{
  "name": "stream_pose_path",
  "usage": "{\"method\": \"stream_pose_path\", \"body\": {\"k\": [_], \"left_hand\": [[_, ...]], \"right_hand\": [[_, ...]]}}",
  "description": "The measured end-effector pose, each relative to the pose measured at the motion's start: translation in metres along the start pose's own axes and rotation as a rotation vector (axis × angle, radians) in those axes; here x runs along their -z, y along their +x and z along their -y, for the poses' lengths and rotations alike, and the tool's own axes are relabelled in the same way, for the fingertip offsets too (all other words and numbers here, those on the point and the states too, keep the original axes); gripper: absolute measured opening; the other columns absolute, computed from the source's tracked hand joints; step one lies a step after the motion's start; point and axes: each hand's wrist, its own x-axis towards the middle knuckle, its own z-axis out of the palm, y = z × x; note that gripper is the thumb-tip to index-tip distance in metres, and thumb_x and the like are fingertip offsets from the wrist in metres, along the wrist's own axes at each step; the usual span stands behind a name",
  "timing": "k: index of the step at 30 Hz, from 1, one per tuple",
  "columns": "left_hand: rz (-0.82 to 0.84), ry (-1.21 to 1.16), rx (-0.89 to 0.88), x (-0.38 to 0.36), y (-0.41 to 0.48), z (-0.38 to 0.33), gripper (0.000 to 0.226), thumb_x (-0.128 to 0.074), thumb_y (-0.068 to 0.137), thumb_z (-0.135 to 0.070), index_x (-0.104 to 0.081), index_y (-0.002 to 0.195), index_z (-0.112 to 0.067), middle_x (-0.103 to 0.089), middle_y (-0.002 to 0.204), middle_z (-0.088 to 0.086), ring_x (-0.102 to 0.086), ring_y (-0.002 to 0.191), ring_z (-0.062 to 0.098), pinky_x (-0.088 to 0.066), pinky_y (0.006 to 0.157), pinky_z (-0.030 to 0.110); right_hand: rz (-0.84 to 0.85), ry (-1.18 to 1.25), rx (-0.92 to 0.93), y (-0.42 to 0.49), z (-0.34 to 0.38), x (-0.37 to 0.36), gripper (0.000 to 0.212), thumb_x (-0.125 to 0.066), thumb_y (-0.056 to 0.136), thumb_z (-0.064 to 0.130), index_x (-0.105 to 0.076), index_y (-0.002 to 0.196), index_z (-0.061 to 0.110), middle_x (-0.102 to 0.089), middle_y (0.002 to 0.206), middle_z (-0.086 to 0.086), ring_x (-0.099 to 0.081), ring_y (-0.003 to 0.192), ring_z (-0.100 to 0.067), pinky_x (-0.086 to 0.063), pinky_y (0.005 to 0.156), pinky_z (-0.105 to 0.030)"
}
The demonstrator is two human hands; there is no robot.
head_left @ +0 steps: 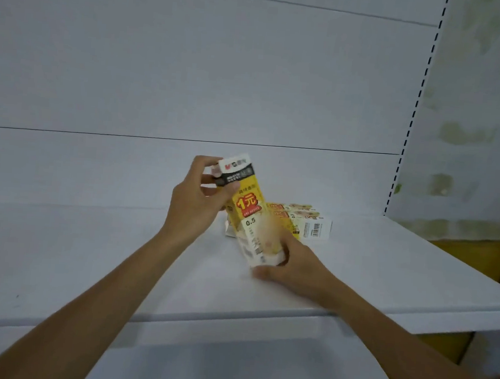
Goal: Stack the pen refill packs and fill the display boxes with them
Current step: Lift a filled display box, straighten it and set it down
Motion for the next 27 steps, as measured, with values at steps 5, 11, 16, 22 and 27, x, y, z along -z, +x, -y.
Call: {"method": "stream_pose_path", "body": {"k": [5, 11, 16, 22, 27], "left_hand": [[-0.063, 0.076, 0.281, -0.004, -0.011, 0.023, 0.039, -0.066, 0.083, -0.033, -0.038, 0.099, -0.011, -0.048, 0.087, -0.003, -0.058, 0.079, 0.018, -0.053, 0.063, 0.027], [0.331, 0.491, 0.373, -0.016, -0.027, 0.047, 0.062, -0.069, 0.074, -0.051, -0.041, 0.115, -0.014, -0.06, 0.094, -0.002, -0.057, 0.085, 0.012, -0.044, 0.068, 0.026], [0.443, 0.593, 0.281, -0.039, -0.022, 0.05, 0.044, -0.055, 0.085, -0.051, -0.057, 0.113, -0.018, -0.065, 0.112, 0.002, -0.06, 0.094, 0.017, -0.048, 0.081, 0.031], [0.402, 0.59, 0.303, -0.057, -0.01, 0.056, 0.053, -0.054, 0.089, -0.042, -0.043, 0.13, -0.011, -0.059, 0.123, 0.007, -0.057, 0.107, 0.023, -0.043, 0.088, 0.032], [0.232, 0.791, 0.345, -0.059, 0.001, 0.049, 0.061, -0.035, 0.085, -0.067, -0.053, 0.115, -0.018, -0.058, 0.112, -0.002, -0.054, 0.101, 0.02, -0.037, 0.079, 0.033]], "right_hand": [[-0.146, -0.073, 0.033, 0.008, -0.007, 0.033, 0.055, -0.08, 0.068, 0.029, -0.049, 0.113, 0.034, -0.06, 0.109, 0.011, -0.059, 0.096, -0.012, -0.05, 0.082, -0.026], [0.031, -0.104, -0.129, 0.016, -0.037, 0.089, 0.061, -0.08, 0.068, 0.015, -0.052, 0.121, 0.03, -0.053, 0.124, 0.005, -0.05, 0.111, -0.014, -0.041, 0.098, -0.032], [-0.076, -0.248, -0.17, 0.025, -0.053, 0.092, 0.057, -0.075, 0.074, 0.021, -0.051, 0.124, 0.029, -0.05, 0.13, 0.0, -0.049, 0.108, -0.016, -0.043, 0.09, -0.029], [-0.064, -0.319, -0.121, 0.031, -0.063, 0.1, 0.053, -0.074, 0.076, 0.034, -0.051, 0.123, 0.027, -0.051, 0.128, 0.0, -0.048, 0.108, -0.015, -0.04, 0.085, -0.024], [-0.169, -0.16, -0.043, 0.047, -0.061, 0.116, 0.034, -0.06, 0.084, 0.044, -0.059, 0.111, 0.025, -0.055, 0.12, 0.004, -0.05, 0.105, -0.01, -0.035, 0.082, -0.024]]}}
